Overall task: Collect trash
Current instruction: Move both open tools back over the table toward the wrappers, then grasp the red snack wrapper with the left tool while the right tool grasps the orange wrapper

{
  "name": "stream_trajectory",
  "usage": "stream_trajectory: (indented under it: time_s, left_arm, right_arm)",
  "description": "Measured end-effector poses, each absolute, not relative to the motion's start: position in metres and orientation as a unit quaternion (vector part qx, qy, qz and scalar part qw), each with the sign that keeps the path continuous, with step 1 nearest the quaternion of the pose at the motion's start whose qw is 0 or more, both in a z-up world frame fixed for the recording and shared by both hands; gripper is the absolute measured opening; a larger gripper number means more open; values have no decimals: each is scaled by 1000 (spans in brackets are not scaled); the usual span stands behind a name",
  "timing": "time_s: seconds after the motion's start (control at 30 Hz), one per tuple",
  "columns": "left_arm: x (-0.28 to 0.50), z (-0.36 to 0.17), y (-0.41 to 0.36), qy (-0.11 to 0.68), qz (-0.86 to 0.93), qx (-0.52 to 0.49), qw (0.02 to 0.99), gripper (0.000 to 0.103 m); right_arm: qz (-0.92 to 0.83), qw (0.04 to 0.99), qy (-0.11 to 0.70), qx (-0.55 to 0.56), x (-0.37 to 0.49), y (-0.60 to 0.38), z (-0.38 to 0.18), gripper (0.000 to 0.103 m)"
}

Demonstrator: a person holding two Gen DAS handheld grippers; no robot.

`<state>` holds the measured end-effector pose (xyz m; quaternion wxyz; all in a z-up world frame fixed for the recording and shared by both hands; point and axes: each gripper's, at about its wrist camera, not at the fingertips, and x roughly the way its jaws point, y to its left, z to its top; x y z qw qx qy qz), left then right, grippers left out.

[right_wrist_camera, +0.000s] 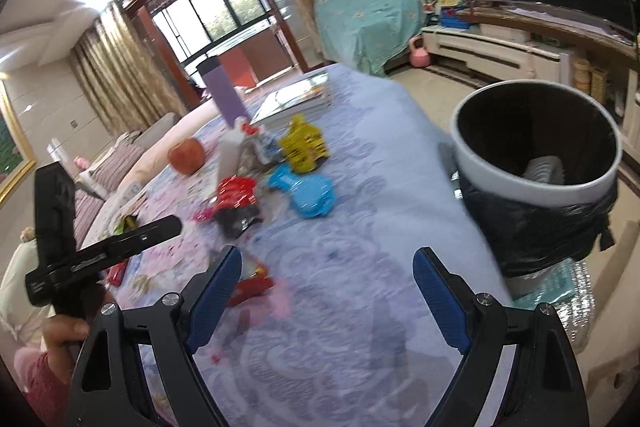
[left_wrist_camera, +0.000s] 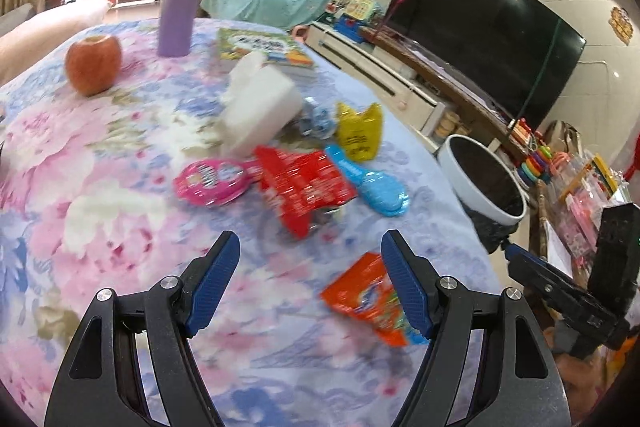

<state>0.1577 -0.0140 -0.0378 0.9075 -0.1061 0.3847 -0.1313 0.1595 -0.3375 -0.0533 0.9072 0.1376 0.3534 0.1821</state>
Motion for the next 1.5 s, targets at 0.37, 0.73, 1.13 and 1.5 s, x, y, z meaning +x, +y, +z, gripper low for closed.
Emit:
stream_trajectory:
  time_s: [0.37,0.73,1.13,1.5]
  left_arm:
    - [155,-55,14,398,-117,-108,904,75]
    - [172,-64,3,413,-137,-85,896,75]
    - [211,-74,-31,422,-145,-58,893,42]
    - [208,-73,-29,417,-143,-62,896,2]
  right_arm:
    - [238,888,372,129,153,-293,-69,89]
    - [264,872,386,140,168,-274,-88,61]
    - [274,863,392,163,178,-282,-98,20]
    - [240,870,387,189,183,-318,-95,29]
